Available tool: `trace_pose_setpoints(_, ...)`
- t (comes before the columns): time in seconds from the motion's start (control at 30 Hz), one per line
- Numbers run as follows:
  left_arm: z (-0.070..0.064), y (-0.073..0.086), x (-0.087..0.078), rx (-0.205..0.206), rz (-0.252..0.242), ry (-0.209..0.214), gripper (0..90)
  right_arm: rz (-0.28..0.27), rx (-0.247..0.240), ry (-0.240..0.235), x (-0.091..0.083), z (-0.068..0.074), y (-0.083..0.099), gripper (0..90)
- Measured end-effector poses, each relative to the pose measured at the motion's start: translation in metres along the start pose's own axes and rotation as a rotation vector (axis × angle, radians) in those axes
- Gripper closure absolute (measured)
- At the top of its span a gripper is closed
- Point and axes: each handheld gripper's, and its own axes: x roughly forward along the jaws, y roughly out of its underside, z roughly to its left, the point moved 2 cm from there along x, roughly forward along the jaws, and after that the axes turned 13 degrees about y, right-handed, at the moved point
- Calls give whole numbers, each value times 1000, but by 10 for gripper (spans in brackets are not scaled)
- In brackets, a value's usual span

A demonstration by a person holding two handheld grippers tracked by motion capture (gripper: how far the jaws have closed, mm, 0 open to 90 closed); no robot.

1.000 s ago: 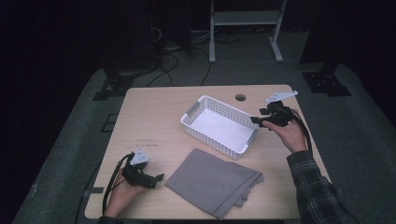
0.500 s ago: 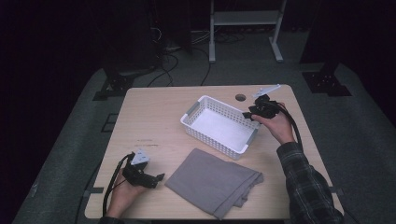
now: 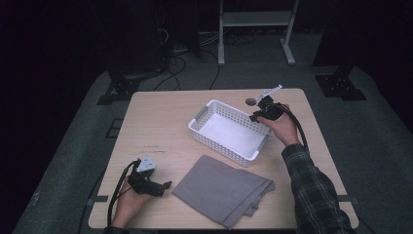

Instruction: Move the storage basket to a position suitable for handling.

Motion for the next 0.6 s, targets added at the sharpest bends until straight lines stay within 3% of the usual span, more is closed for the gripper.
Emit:
trace_pose_setpoints(0.1, 0, 0, 0, 2, 1, 1, 0, 17, -7, 0, 3, 0, -1, 777)
trace_pose_setpoints(0.6, 2, -1, 1, -28, -6, -30, 0, 48, 41, 2, -6, -14, 12, 841)
